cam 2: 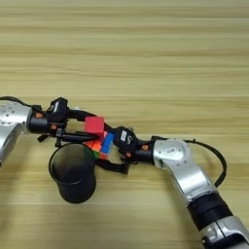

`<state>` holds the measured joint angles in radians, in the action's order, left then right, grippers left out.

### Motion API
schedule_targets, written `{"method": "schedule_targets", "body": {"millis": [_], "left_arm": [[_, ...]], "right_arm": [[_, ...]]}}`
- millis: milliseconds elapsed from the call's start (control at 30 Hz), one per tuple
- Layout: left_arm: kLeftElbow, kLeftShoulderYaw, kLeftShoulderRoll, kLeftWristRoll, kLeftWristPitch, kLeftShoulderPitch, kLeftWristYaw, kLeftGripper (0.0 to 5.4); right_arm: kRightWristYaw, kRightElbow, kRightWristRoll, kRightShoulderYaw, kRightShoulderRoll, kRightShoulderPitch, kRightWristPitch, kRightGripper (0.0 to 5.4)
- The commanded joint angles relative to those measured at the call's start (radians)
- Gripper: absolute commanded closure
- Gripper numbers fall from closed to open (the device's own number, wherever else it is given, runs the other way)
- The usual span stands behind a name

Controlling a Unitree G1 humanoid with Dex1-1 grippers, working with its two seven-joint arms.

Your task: Move the objects on the table

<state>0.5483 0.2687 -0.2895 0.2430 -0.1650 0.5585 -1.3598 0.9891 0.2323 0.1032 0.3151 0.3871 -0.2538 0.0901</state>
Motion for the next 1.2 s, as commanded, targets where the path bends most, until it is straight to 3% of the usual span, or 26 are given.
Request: {"method": "schedule_targets", "body": {"millis": [33, 267, 767, 1033, 1200], "left_arm": [[0.045, 0.025, -0.005, -0.055, -0.009, -0.025, 0.008, 3.23], [0.052, 0.026, -0.005, -0.053, -0.017, -0.022, 0.01, 3.23], [0.018, 0.026, -0.014, -0.047, -0.029, -0.027, 0.011, 3.23], [-0.132, -0.008, -0.042, 0.012, 0.011, -0.053, 0.003, 3.23], [-0.159, -0.042, -0.057, 0.034, 0.04, -0.046, 0.004, 3.23]], "right_arm": [[0.021, -0.059, 0.021, -0.007, 0.017, 0.019, -0.024, 0.74], [0.024, -0.095, 0.033, -0.023, 0.025, 0.024, -0.041, 0.03], [0.01, -0.089, 0.035, -0.052, 0.034, 0.01, -0.041, 0.0], [0.001, -0.055, 0.031, -0.057, 0.031, -0.001, -0.032, 0.0], [-0.001, -0.042, 0.03, -0.057, 0.029, -0.007, -0.027, 0.0]]}}
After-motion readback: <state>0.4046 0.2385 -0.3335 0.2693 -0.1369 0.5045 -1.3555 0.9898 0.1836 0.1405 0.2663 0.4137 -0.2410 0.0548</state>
